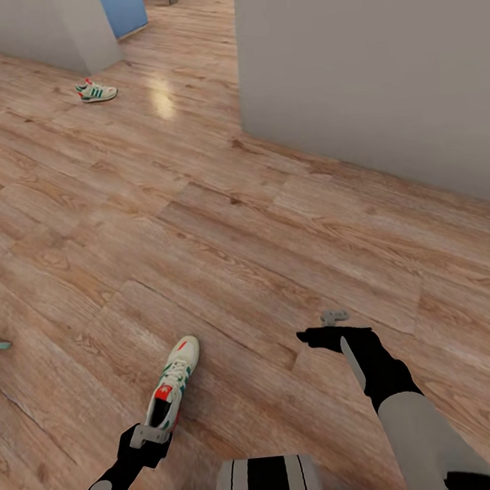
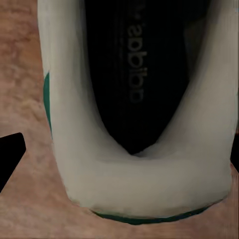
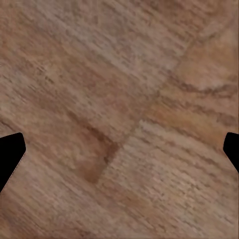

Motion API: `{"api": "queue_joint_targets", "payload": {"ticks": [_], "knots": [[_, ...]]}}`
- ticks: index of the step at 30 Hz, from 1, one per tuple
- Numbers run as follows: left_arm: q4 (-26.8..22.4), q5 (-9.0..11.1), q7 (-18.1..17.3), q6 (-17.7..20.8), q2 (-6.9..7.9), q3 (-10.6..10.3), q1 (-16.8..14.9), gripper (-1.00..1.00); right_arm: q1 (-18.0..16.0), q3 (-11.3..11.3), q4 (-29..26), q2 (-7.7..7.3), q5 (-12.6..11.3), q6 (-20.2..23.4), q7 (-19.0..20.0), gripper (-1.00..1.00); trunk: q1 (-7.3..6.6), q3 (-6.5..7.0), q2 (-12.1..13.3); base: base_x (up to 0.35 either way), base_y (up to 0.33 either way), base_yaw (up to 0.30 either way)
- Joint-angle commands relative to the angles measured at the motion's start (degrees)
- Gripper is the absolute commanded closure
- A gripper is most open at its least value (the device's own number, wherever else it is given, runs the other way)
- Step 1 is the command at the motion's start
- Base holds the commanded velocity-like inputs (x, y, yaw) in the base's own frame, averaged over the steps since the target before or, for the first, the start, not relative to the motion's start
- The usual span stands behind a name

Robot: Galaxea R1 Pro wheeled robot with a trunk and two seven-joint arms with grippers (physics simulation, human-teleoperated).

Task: Pick up the two gym shoes and the two sandals from the corridor floor and place them onto the hallstand (shoe rack) in the corridor, making sure they are on the rack and not on the floor. Arrange them so the two gym shoes are next to each other and the two sandals are next to each other.

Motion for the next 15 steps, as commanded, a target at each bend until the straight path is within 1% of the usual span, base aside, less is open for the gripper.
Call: {"api": "queue_joint_targets", "payload": {"ticks": [1, 4, 15], "knots": [[0.0, -0.3, -0.4, -0.2, -0.02, 0.5, 0.0, -1.00, 0.0, -0.3, -0.1, 0.08, 0.6, 0.2, 0.5, -1.00, 0.01, -0.03, 0.0, 0.118, 0.000, 0.000], [0.0, -0.3, -0.4, -0.2, -0.03, 0.5, 0.0, -1.00, 0.0, -0.3, -0.1, 0.08, 0.6, 0.2, 0.5, -1.00, 0.01, -0.04, 0.0, 0.058, 0.000, 0.000], [-0.1, -0.3, -0.4, -0.1, -0.04, 0.5, 0.0, -1.00, 0.0, -0.3, -0.1, 0.08, 0.6, 0.2, 0.5, -1.00, 0.01, -0.04, 0.0, 0.004, 0.000, 0.000]]}}
